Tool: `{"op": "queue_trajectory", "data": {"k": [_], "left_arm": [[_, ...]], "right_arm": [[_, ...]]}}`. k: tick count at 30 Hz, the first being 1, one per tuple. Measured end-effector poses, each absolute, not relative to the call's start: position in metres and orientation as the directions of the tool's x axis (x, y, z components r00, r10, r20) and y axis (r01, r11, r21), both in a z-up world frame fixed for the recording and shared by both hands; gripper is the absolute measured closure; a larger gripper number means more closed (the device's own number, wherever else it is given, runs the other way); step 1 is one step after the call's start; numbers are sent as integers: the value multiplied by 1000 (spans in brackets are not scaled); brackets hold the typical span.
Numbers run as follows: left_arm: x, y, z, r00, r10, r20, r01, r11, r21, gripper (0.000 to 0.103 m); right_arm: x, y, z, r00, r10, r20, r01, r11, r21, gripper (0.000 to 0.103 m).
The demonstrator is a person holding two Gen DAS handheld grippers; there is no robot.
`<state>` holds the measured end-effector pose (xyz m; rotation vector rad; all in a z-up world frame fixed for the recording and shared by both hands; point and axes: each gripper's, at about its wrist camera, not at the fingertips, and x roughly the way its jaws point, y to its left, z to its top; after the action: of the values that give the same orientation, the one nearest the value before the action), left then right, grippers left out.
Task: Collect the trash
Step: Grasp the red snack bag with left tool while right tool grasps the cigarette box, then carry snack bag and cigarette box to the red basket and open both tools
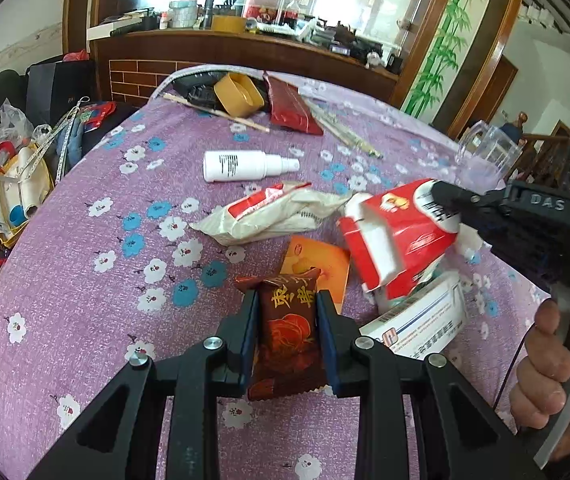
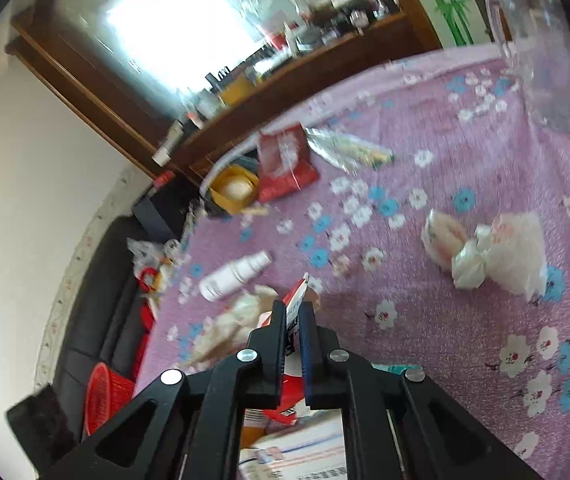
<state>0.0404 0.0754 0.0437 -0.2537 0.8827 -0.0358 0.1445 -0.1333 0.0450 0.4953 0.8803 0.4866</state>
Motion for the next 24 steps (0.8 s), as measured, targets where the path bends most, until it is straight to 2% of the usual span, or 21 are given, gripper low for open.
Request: {"op": "queue_trajectory", "data": {"k": [7, 16, 24], "left_arm": [[20, 83, 60, 667, -158, -728, -65, 961, -268, 74], [-41, 121, 104, 743, -150, -652, -108, 935, -338, 74], [-89, 147, 128, 791, -113, -602, -116, 938, -328, 74]], "right_arm": [[123, -146, 80, 624, 606, -494, -234, 748, 622, 95], [92, -112, 109, 629, 625, -463, -334, 754, 565, 96], [27, -82, 137, 664, 623, -414, -387, 760, 522, 96]]}}
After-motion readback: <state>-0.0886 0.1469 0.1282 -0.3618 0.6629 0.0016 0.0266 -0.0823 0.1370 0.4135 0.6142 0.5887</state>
